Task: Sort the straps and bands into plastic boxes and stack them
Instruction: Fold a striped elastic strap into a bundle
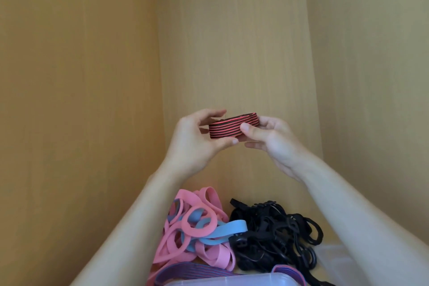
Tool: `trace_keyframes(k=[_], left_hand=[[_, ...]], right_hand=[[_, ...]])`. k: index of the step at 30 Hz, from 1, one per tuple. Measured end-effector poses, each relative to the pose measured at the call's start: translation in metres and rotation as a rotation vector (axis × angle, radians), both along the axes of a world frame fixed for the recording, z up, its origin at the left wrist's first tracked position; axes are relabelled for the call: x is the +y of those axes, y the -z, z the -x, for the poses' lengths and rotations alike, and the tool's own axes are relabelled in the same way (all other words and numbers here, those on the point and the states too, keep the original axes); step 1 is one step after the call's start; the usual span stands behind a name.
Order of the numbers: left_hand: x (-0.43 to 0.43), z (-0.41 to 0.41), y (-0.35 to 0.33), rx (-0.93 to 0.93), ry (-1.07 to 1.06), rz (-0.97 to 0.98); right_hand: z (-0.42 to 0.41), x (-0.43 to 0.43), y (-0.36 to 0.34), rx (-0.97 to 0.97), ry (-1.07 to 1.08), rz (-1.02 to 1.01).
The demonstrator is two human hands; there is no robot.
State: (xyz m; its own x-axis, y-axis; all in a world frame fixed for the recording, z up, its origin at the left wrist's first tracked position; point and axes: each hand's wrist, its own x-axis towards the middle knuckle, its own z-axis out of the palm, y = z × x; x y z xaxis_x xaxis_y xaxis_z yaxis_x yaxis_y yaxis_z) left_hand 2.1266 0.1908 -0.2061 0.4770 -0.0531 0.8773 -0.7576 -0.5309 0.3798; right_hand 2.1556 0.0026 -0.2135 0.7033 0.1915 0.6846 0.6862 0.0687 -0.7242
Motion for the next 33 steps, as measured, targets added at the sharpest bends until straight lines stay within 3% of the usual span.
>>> trace_keyframes(k=[6, 10, 18, 25, 33], left_hand=[[-0.002, 0.01, 0.003, -0.279, -0.282, -0.214], [-0.004, 0.015, 0.001, -0.23, -0.283, -0.314], [-0.011, 0.04, 0.027, -0.131, -0.207, -0.289], [-0.009, 0.065, 0.061, -0.075, -0.189, -0.365], [-0.006, 0.076, 0.068, -0.036, -0.081, -0.323]], right_hand=[[0.004, -0.009, -0.004, 0.158, -0.124, -0.023], [0.012, -0.018, -0.006, 0.264, -0.165, 0.007], [0.034, -0.001, 0.03, 0.377, -0.108, 0.015], [0.063, -0.003, 0.07, 0.34, -0.076, 0.011], [0.078, 0.006, 0.079, 0.111, 0.007, -0.039]])
